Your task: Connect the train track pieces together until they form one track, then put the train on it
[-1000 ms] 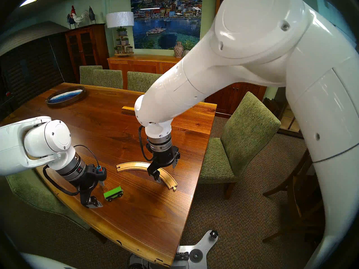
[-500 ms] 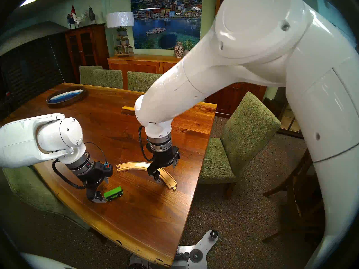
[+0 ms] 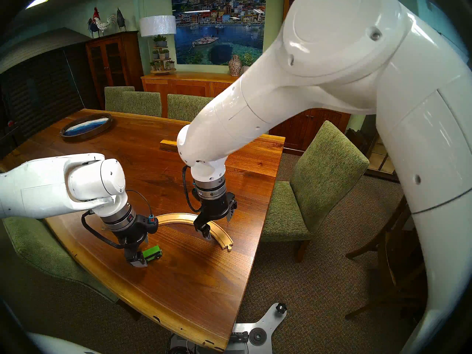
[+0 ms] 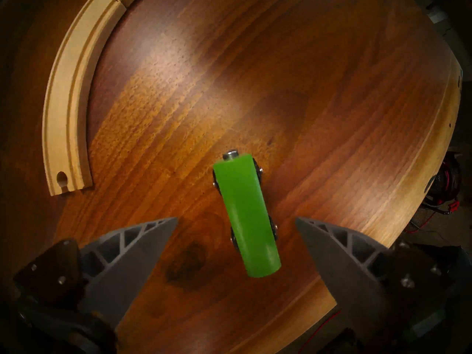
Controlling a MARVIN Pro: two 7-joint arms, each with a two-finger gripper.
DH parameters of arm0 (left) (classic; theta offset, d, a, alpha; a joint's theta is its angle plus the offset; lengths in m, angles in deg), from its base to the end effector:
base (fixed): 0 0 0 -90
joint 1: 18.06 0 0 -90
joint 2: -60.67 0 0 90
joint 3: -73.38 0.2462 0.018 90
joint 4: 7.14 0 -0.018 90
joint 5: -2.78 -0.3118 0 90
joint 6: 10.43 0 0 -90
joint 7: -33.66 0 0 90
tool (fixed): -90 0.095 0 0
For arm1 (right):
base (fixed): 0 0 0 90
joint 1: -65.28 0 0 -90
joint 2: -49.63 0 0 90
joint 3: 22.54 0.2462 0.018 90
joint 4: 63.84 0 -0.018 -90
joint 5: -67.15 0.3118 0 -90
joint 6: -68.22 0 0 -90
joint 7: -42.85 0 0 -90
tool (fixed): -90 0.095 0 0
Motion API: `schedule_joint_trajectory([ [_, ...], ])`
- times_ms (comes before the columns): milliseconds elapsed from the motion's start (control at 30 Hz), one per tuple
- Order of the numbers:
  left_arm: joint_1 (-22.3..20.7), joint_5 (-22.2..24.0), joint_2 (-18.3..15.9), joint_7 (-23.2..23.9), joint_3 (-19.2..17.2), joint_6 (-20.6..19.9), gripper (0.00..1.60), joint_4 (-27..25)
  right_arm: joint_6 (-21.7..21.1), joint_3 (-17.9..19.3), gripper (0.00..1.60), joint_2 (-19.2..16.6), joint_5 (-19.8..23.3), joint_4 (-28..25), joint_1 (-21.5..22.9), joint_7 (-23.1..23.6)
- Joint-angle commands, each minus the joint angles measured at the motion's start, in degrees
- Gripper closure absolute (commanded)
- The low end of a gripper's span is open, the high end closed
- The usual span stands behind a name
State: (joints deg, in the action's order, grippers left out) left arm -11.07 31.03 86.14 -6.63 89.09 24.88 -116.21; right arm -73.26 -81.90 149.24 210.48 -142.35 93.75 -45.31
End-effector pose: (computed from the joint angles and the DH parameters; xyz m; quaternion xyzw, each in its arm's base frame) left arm 0.3312 0.0067 -0.2225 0.7995 -0.5994 0.0141 0.0361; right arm 0.3869 0.2068 -0.1964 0.9065 0.4196 -0.0326 0.0335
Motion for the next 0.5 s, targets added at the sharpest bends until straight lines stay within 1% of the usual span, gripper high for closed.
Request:
schedule_joint_trajectory([
  [0,0.1,1.3,1.5,0.1,-1.0,0.2,1.60,0.9,-0.1,0.3,0.00,-0.6,-0.2,0.4,1.4,0.1],
  [167,-0.7,1.8,-0.1,0.5,-1.8,1.0,1.60,0.3,-0.1,0.3,0.00,-0.6,-0.2,0.4,1.4,0.1],
  [300,-2.1,2.0,-1.6,1.4,-2.6,1.7,1.60,0.0,-0.1,0.3,0.00,-0.6,-0.2,0.4,1.4,0.1],
  [467,-4.1,2.9,-2.1,2.5,-4.6,2.2,1.60,2.1,-0.1,0.3,0.00,-0.6,-0.1,0.5,1.3,0.1],
])
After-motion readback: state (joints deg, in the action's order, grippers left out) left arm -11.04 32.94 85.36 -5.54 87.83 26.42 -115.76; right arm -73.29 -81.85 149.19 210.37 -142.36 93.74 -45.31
